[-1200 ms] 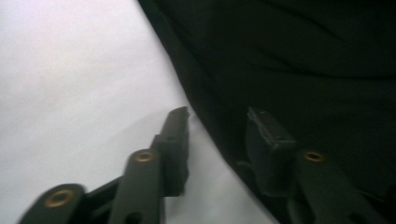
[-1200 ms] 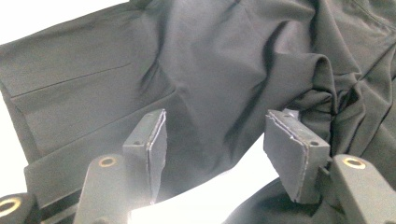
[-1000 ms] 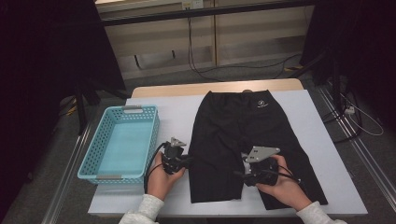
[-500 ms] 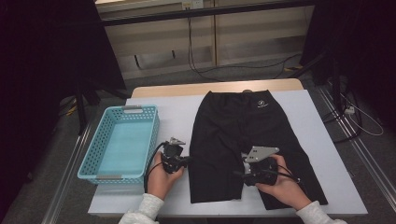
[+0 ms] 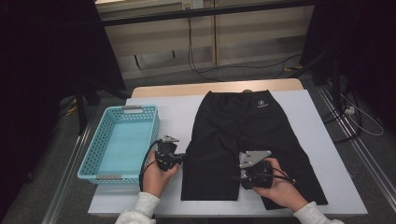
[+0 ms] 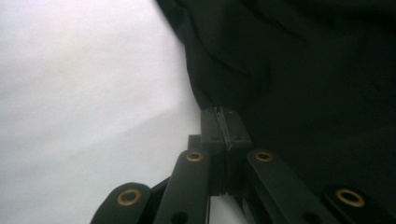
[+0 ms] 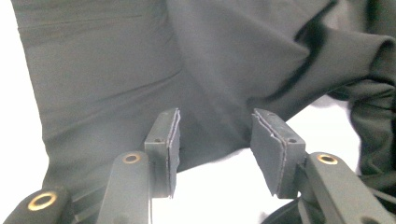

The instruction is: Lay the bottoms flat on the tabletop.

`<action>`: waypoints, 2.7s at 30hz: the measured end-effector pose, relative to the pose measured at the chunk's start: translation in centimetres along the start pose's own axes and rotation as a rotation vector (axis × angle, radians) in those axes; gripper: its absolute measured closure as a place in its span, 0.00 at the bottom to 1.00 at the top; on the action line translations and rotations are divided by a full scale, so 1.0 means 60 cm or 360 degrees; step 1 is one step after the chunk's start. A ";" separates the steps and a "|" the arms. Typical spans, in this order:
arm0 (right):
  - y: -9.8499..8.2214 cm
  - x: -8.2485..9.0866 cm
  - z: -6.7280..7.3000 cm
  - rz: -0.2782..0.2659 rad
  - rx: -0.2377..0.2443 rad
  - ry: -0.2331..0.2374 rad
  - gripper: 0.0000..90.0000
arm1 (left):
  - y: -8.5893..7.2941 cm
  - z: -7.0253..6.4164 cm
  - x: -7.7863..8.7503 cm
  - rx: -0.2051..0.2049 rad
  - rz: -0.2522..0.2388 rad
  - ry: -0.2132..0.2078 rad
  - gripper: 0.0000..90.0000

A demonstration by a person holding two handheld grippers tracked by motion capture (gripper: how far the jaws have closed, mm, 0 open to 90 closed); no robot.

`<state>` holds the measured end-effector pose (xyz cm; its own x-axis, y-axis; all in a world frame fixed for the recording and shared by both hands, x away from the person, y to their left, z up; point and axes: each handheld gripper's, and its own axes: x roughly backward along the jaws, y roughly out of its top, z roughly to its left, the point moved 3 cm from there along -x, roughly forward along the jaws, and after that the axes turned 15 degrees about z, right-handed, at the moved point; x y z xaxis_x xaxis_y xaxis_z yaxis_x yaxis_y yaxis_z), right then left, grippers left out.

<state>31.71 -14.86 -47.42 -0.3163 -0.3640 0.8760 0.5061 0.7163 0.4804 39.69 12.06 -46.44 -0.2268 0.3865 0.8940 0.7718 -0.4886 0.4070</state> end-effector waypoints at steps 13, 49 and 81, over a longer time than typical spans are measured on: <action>0.010 -0.007 0.002 0.0007 -0.0011 0.0008 0.60 | 0.001 0.000 0.000 -0.0016 -0.0003 0.0016 0.99; 0.005 0.013 0.009 0.0021 0.0065 0.0123 1.00 | 0.001 -0.009 0.007 -0.0015 0.0007 -0.0026 0.99; 0.048 -0.004 0.012 -0.0192 -0.0177 0.0035 0.33 | 0.024 0.022 0.002 -0.0057 -0.0148 0.0095 0.19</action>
<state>32.69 -12.25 -46.29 -0.3633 -0.4570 0.8119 0.5516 0.5968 0.5828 41.54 12.42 -46.00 -0.3325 0.3847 0.8611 0.7243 -0.4806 0.4944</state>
